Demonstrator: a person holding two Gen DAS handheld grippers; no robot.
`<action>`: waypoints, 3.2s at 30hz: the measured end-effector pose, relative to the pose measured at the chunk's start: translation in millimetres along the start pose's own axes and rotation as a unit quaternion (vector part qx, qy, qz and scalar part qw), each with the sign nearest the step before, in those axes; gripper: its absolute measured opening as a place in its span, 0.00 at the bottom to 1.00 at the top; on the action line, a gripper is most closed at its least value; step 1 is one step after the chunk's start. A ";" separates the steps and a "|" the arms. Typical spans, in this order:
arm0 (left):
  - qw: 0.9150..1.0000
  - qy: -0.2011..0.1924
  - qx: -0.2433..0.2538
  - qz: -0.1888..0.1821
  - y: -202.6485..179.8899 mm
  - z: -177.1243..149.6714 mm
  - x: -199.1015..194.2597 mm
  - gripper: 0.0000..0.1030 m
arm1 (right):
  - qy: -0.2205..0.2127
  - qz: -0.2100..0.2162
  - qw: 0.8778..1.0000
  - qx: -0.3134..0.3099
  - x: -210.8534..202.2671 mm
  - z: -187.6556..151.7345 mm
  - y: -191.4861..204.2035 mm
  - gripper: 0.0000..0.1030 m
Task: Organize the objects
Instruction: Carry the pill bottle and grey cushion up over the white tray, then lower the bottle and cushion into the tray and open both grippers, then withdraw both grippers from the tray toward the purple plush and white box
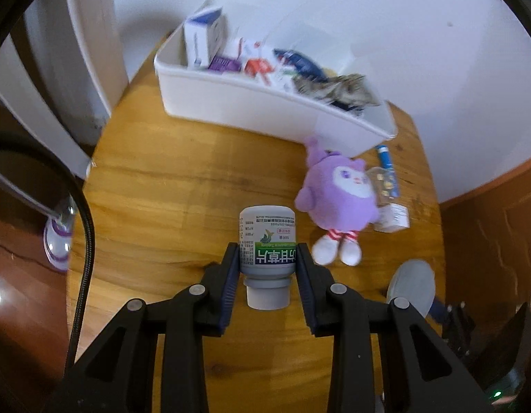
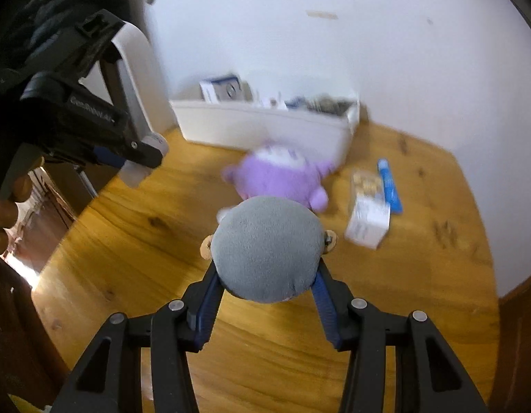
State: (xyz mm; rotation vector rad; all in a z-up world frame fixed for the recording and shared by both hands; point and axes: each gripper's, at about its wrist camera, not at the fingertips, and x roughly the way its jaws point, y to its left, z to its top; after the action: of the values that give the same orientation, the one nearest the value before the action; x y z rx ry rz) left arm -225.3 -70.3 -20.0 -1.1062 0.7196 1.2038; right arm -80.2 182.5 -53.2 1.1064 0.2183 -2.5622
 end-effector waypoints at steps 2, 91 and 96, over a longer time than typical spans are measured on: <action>1.000 -0.007 0.025 0.012 -3.1 6.6 -19.3 0.34 | -0.011 0.000 1.000 -0.012 -12.6 13.1 6.6 0.49; 0.964 -0.168 0.184 0.091 -72.6 79.0 -82.5 0.73 | -0.062 0.029 0.992 0.106 -44.1 191.1 -38.0 0.69; 0.960 -0.177 0.202 0.077 -83.3 64.1 -95.0 0.73 | -0.070 0.028 0.992 0.104 -62.2 178.9 -42.4 0.73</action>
State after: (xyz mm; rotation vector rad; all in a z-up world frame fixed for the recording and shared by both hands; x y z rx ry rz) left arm -176.4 -42.8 110.0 -0.4869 0.7382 1.2716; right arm -177.0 188.8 114.9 0.9794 -0.1155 -2.6449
